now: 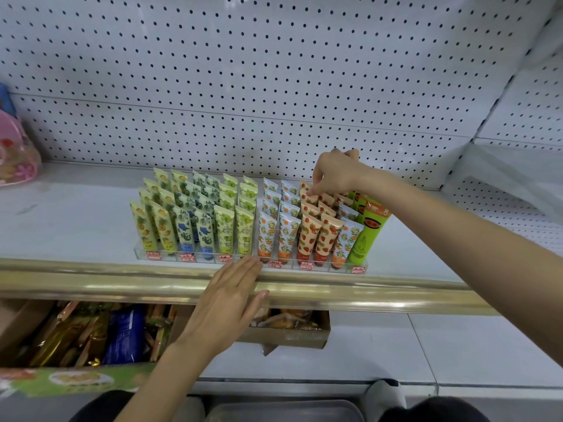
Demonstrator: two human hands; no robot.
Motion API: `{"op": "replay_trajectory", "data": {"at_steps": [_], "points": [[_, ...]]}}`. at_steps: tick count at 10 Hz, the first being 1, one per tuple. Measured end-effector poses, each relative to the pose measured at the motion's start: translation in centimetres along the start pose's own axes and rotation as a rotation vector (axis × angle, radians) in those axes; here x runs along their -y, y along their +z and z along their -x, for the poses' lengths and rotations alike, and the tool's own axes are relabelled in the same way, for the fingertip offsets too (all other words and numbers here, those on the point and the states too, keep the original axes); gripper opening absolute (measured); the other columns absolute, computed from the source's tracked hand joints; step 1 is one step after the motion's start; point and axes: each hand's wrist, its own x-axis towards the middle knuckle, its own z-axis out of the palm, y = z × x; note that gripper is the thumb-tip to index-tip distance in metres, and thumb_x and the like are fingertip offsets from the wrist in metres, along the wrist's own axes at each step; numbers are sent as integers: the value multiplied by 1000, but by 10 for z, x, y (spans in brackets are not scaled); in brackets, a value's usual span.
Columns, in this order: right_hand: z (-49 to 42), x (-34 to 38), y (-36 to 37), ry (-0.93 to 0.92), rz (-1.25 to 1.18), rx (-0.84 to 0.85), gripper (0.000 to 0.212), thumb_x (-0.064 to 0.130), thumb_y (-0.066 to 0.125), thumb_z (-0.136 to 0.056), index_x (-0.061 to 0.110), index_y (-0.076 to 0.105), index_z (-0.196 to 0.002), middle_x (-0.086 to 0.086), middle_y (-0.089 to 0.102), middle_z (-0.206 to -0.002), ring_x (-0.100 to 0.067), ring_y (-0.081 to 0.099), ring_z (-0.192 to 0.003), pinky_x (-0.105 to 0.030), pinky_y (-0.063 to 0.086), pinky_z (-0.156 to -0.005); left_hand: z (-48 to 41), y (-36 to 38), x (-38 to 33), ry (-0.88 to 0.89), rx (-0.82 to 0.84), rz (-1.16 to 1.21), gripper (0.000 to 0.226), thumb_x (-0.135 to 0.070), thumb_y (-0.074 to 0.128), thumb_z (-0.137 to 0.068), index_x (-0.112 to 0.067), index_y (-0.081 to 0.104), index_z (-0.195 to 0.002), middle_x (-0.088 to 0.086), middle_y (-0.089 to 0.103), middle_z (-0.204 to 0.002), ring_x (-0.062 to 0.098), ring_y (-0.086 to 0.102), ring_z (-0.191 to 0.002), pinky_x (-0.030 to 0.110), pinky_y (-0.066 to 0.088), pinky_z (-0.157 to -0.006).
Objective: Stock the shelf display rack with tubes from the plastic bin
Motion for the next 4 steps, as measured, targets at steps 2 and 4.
{"op": "replay_trajectory", "data": {"at_steps": [2, 4], "points": [[11, -7, -17, -21, -25, -3, 35, 47, 61, -86, 13, 72, -85, 3, 50, -64, -20, 47, -87, -36, 21, -80, -1, -5, -1, 20, 11, -17, 55, -46, 31, -97, -12, 55, -134, 3, 58, -136, 17, 51, -128, 25, 13, -113], [35, -16, -42, -75, -68, 48, 44, 51, 55, -89, 23, 62, -121, -2, 50, -134, -24, 43, -126, -43, 32, -104, 4, -13, -5, 42, -40, -38, 58, -48, 28, -98, -13, 52, -137, 2, 54, -140, 16, 47, -132, 23, 11, -113]]}}
